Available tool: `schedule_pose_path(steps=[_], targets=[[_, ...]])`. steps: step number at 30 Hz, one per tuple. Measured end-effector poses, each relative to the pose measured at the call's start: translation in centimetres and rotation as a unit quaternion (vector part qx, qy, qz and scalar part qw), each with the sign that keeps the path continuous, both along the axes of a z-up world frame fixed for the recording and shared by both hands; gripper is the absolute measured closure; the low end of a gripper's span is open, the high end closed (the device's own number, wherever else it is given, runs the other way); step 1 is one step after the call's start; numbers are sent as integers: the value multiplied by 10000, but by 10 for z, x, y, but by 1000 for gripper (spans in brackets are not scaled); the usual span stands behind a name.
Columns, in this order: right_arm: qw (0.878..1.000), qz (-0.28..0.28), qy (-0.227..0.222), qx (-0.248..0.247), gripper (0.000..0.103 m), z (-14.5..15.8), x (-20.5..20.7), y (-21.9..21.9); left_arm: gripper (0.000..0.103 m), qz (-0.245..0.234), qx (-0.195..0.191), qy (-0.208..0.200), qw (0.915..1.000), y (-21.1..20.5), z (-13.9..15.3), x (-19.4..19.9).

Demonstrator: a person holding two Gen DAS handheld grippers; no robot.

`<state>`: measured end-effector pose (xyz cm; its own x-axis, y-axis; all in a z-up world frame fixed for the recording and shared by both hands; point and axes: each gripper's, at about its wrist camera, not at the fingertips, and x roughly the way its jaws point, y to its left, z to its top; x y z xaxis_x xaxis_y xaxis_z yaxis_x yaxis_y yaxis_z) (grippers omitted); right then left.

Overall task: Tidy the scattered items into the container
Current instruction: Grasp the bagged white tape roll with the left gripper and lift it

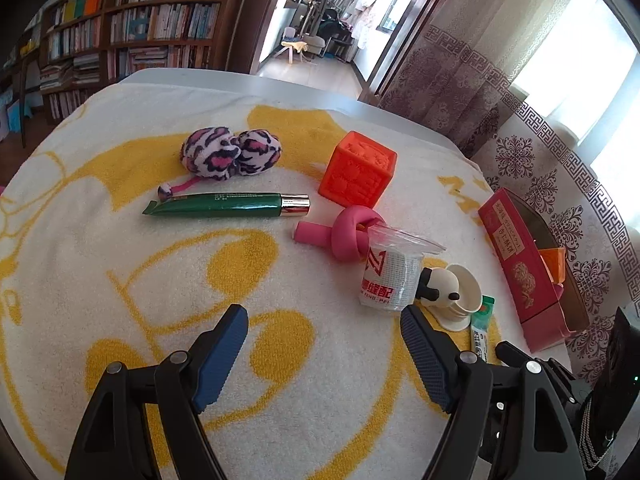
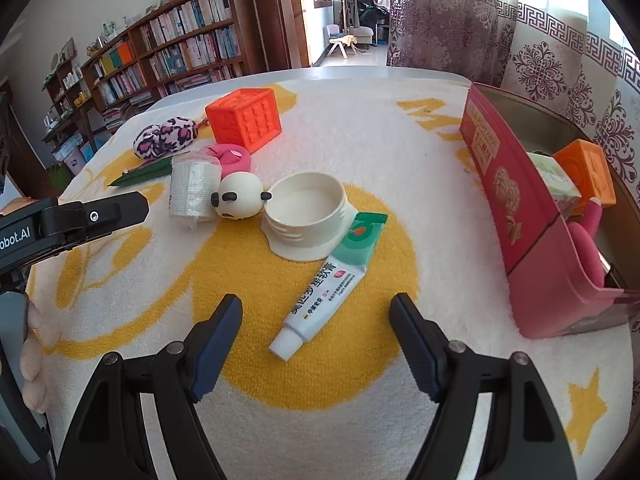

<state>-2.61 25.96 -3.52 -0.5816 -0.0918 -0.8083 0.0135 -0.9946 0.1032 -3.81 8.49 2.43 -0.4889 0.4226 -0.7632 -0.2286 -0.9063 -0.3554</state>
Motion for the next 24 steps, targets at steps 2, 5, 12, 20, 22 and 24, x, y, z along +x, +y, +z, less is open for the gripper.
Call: schedule_pose_path(steps=[2,5,12,20,22,24], targets=[[9999,-5,23,-105,24,0,1,3,23,-87,48,-17,9999,10,2,-2],[9997,-10,48,-222,24,1,2,5,23,-164,95,0,9998,24,4,-6],[9990,-13,91,-434,23,2,3,10,23,64,14,4,10000,40,-1,-24],[9984,8,119,-551,23,1,4,13,56,92,-12,-9,10000,45,-11,-34],[9985,9,119,-542,23,1,4,13,65,80,91,-90,9999,41,-17,-34],[9984,8,121,-551,23,1,4,13,65,56,170,-134,9998,38,-18,-32]])
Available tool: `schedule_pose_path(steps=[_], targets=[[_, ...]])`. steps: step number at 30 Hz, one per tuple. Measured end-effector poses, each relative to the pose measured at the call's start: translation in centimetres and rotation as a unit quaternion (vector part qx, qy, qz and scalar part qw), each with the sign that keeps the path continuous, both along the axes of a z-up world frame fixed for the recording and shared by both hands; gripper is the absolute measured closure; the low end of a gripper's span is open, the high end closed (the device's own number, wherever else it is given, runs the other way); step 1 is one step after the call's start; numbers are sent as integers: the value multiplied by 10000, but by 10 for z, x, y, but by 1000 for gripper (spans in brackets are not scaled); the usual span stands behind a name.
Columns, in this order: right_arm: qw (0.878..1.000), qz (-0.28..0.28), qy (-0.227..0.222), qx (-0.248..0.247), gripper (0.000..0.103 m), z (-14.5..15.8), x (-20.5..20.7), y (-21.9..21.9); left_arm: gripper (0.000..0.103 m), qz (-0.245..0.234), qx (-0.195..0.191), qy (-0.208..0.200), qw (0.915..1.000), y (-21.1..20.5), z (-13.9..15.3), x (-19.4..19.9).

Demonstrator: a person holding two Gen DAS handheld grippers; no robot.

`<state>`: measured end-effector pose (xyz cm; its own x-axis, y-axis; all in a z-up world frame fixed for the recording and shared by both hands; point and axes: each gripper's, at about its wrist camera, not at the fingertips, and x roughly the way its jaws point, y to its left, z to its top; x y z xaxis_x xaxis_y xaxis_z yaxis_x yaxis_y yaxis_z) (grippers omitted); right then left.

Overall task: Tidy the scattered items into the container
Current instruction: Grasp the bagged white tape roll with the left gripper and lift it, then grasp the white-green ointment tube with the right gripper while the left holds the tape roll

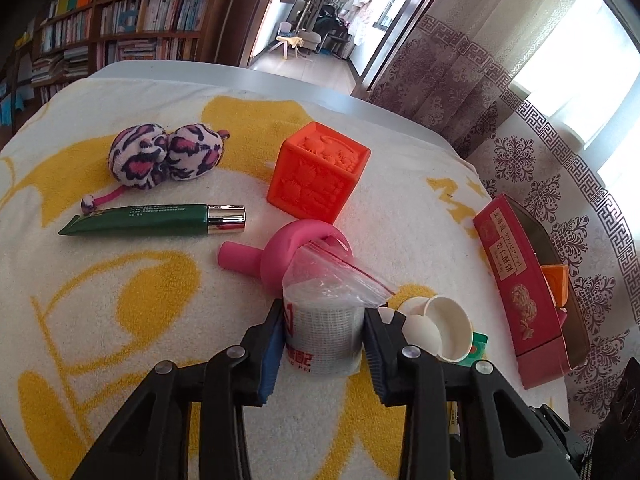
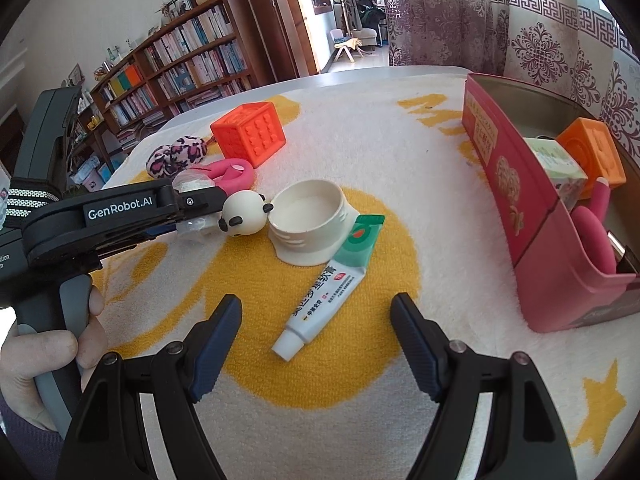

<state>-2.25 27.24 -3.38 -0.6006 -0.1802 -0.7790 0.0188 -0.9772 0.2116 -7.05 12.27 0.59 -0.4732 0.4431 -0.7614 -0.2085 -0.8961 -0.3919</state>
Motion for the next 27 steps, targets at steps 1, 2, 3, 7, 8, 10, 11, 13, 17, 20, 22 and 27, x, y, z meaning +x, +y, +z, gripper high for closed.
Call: schedule_pose_path(steps=[1,2,3,7,8,10,11,13,17,20,22,27], targets=[[10000,0,1,-8,23,0,0,0,65,-24,-6,3,10000,-1,0,2],[10000,0,3,-14,23,0,0,0,65,-42,-18,11,10000,-1,1,4],[10000,0,5,-22,23,0,0,0,65,-54,-19,21,10000,-2,1,7],[10000,-3,12,-63,23,0,0,2,65,-74,-89,208,9997,-7,9,21],[10000,-1,10,-54,23,0,0,2,65,-73,-120,294,9995,-8,12,25],[10000,1,0,-17,23,0,-1,1,65,-53,-159,461,9988,-13,18,34],[10000,3,-7,15,23,0,-1,1,65,-34,-162,535,9984,-16,21,37],[9999,13,-30,128,23,0,-1,-2,65,10,-163,653,9977,-21,24,42],[9977,117,-126,658,23,-2,-3,-15,65,89,-37,681,9976,-32,27,43],[9952,159,-149,955,30,-4,-3,-22,65,68,57,661,9978,-35,29,45],[9943,113,-126,1051,42,-3,-3,-20,65,8,100,646,9979,-35,29,46],[9943,-106,-112,1058,81,-1,1,-4,65,-149,151,654,9976,-27,31,52]])
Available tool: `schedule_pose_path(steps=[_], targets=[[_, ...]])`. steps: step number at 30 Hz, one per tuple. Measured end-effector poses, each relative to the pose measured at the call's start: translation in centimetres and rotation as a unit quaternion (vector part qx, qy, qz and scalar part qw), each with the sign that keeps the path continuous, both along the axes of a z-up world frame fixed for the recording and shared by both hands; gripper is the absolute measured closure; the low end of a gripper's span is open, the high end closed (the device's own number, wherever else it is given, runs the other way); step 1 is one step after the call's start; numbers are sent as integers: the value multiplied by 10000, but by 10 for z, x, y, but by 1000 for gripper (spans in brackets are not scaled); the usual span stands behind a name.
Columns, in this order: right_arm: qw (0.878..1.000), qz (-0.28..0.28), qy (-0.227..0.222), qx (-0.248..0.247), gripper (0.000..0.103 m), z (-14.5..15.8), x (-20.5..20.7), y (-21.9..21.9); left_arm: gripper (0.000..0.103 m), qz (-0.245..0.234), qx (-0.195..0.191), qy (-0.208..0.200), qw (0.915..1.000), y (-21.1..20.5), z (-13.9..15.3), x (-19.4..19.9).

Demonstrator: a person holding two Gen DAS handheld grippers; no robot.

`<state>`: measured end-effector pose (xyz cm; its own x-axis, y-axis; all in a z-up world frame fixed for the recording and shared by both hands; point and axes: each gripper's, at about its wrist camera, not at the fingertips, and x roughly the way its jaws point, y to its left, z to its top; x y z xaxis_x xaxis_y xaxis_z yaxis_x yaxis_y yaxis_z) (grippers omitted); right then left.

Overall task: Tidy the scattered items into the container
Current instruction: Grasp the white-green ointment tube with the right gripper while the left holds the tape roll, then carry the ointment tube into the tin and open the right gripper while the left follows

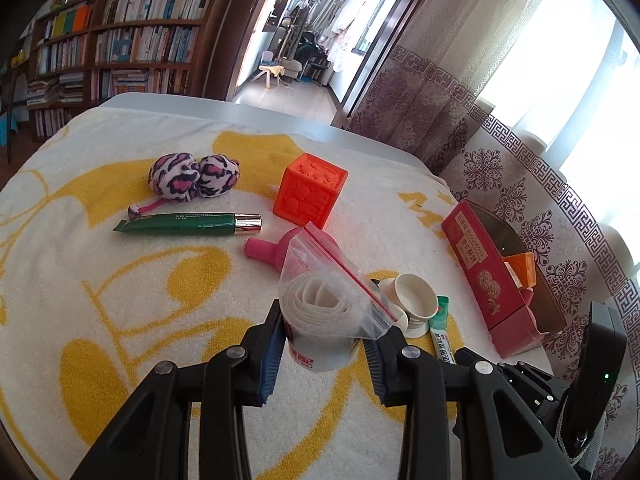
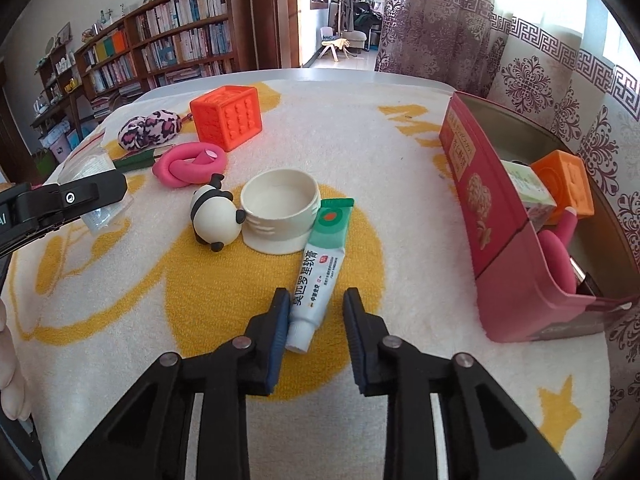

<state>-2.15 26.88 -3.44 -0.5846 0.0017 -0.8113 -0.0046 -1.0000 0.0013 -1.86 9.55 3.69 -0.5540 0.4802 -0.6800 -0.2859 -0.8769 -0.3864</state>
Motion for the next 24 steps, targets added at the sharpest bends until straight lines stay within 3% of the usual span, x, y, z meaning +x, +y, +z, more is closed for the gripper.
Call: schedule_pose_path(steps=[6,16,24], targets=[[9994,-130,66,-310,83,5,13,14,65,-52,6,37,10000,3,1,3],[9959,-235,649,-585,83,35,31,25,65,-31,-161,-32,9999,8,-6,1],[9904,-695,996,-661,83,52,42,58,65,-140,-224,-83,9996,18,-6,3]])
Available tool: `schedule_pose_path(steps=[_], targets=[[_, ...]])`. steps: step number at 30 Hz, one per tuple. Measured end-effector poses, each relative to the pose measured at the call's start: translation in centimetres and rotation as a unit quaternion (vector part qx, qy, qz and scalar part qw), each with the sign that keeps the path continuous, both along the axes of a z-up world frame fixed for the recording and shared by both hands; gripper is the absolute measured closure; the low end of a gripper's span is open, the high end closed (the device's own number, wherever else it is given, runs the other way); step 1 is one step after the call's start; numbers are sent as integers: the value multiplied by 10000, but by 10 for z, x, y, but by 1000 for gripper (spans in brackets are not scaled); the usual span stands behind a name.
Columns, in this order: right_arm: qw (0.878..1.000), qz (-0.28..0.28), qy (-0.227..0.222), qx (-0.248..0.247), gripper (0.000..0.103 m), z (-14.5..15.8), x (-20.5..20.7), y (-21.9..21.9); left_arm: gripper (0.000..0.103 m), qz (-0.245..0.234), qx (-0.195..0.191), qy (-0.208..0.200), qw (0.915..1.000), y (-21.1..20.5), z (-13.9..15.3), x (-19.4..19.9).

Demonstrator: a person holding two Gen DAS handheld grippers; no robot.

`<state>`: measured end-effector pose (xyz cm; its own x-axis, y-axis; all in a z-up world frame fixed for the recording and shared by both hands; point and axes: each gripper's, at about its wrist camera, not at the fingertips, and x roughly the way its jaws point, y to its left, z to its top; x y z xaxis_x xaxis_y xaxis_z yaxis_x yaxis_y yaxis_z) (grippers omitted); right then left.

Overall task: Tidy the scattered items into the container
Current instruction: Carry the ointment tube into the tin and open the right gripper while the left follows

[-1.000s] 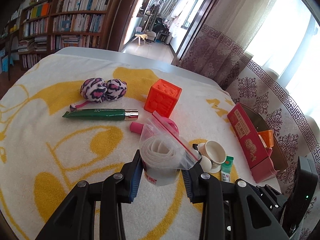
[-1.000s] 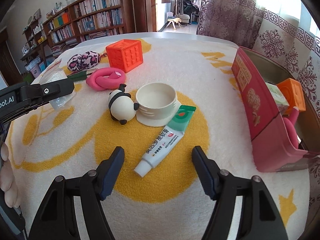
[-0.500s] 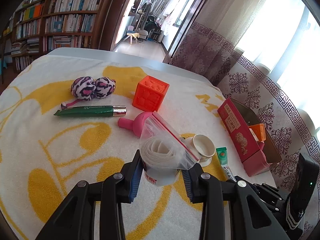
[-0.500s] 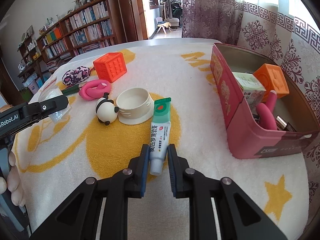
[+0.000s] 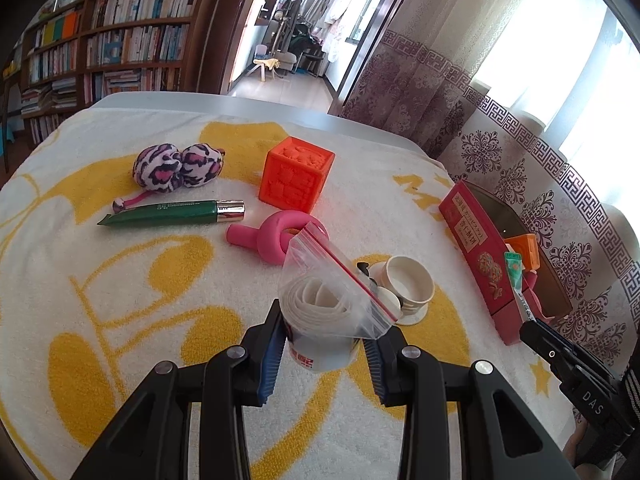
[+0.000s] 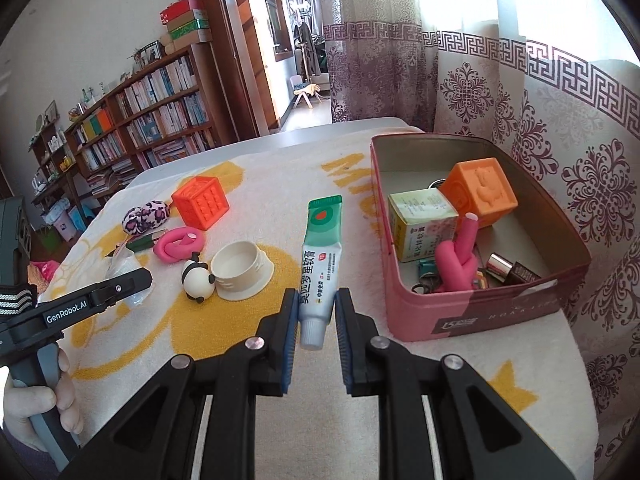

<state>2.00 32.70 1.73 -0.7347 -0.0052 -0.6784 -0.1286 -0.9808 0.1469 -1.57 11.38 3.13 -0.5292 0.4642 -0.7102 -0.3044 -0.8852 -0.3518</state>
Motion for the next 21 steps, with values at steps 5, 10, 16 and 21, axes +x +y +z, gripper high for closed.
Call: schedule_pose_path(steps=[5,10,16,21], targets=[[9985,-472,272,39,83,15,8,35,65,-98,-22,6,9999,9,4,3],[9952,-904,373,11,83,19,11,71,65,-251,-41,-38,9997,24,7,6],[9925,-1166,368,13,83,15,7,105,65,-436,-149,-5,9989,46,11,12],[9928,-1159,297,42,83,6,-2,119,65,-524,-222,28,9984,62,15,15]])
